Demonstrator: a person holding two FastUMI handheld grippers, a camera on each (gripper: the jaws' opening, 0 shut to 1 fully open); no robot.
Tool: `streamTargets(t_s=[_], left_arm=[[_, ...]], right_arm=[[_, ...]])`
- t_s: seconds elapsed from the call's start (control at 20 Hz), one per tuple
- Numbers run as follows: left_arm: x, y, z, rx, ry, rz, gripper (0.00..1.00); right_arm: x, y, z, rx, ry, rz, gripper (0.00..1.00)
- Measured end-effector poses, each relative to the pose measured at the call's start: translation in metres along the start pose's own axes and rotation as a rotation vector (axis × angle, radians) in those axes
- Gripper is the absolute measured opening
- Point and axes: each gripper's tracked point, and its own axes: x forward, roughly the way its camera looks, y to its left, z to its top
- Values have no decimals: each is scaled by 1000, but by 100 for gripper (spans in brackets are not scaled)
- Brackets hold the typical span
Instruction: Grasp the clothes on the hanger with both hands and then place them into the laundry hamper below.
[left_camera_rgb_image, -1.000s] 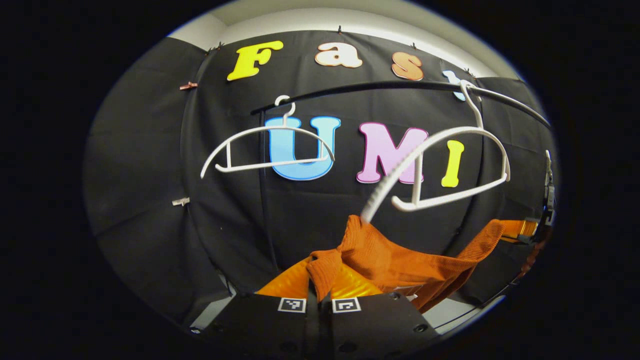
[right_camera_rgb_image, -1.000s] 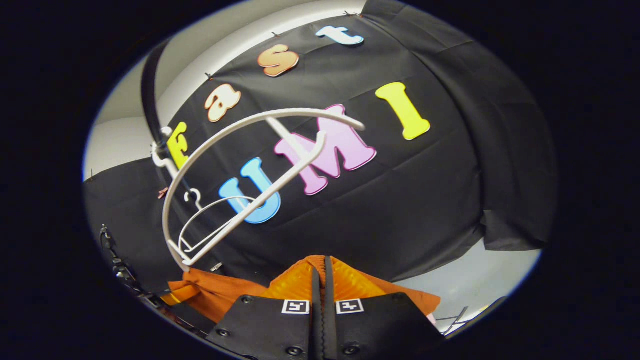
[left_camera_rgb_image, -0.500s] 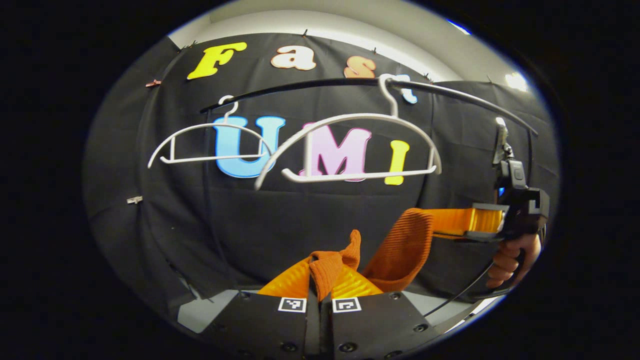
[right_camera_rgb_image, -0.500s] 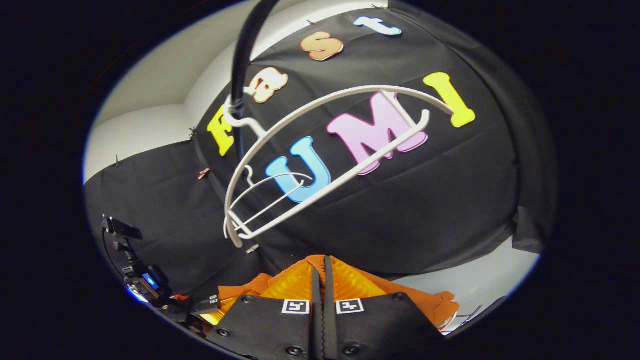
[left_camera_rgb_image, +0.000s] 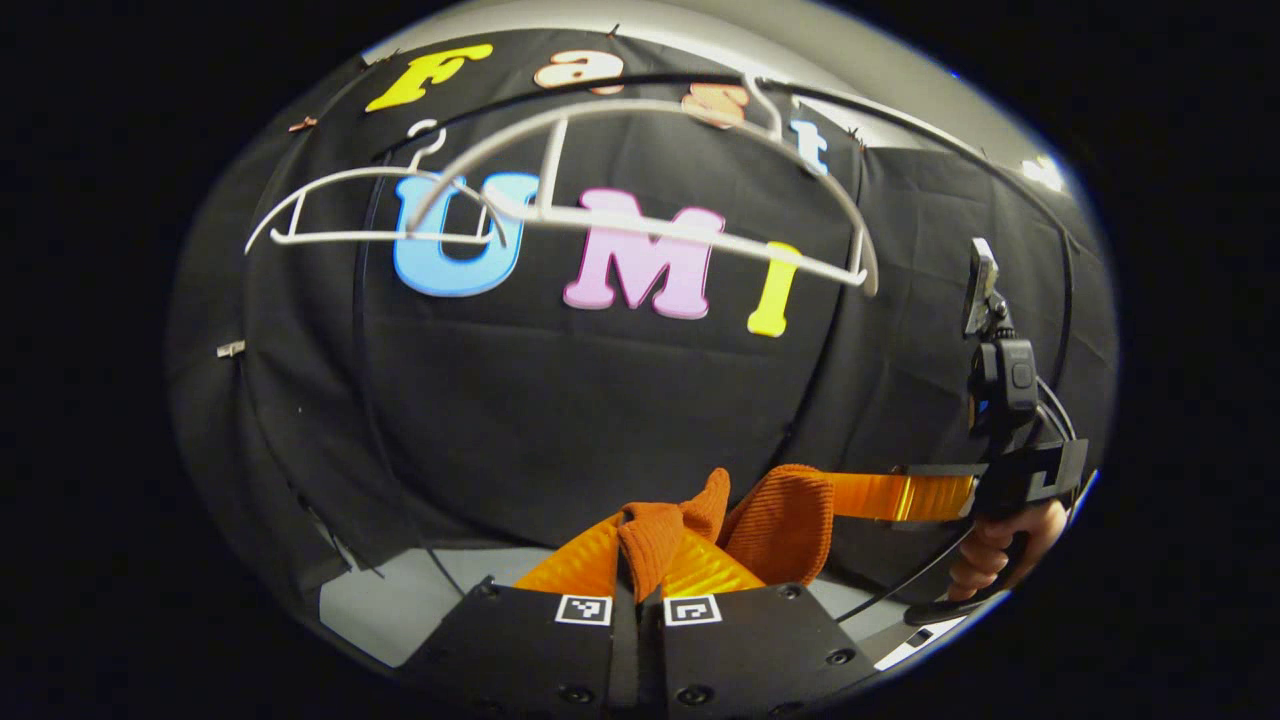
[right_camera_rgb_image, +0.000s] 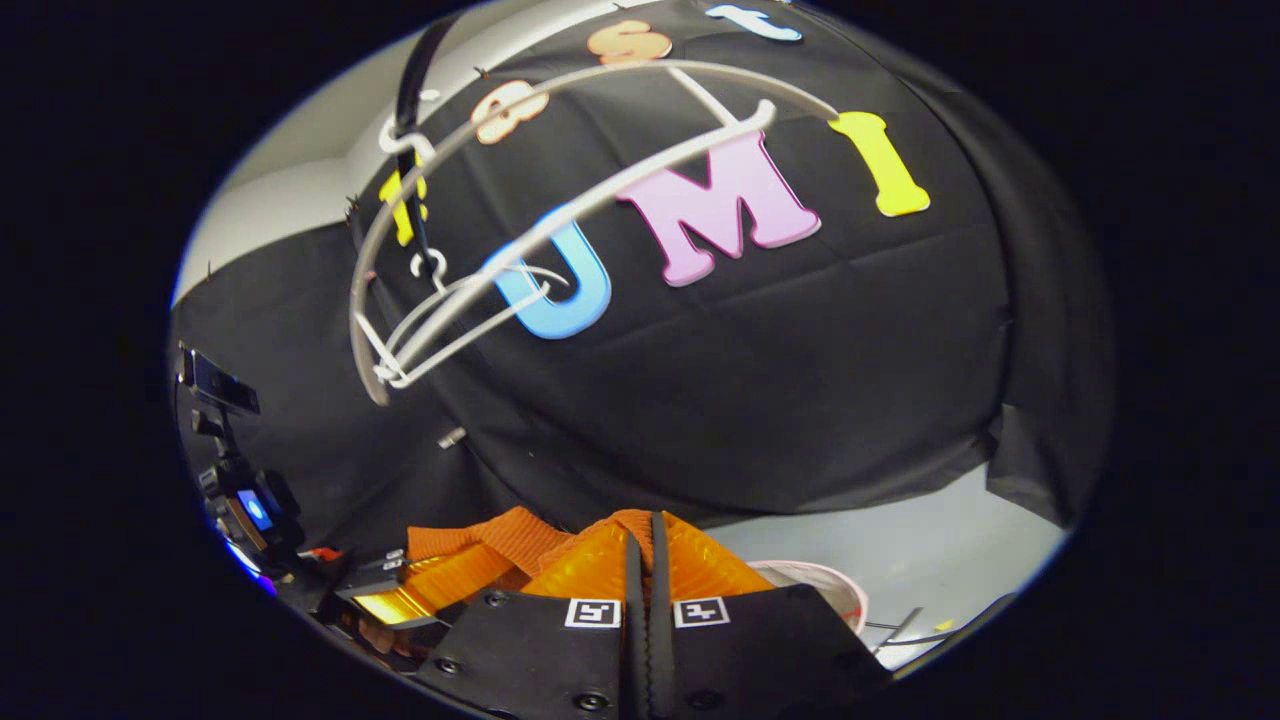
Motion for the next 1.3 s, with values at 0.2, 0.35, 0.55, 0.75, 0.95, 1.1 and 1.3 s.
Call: streamTargets(t_s=[0.2,0.35,0.55,0.75,0.95,1.1,1.3], left_arm=[[34,10,-68,7,152,40,5],[50,15,-100,20,220,84,5],[66,24,-106,8,231,104,34],[63,28,-113,25,245,103,95],[51,31,-126,35,263,112,96],[41,32,-124,31,252,112,95],[19,30,-102,37,198,122,96]], right_arm=[[22,-40,-59,-93,142,-113,5],[30,-68,-92,-156,229,-210,5],[32,-78,-121,-143,306,-231,27],[25,-107,-126,-161,319,-382,82],[15,-105,-139,-109,334,-409,99],[9,-96,-132,-118,309,-405,99],[-9,-73,-110,-146,227,-399,99]])
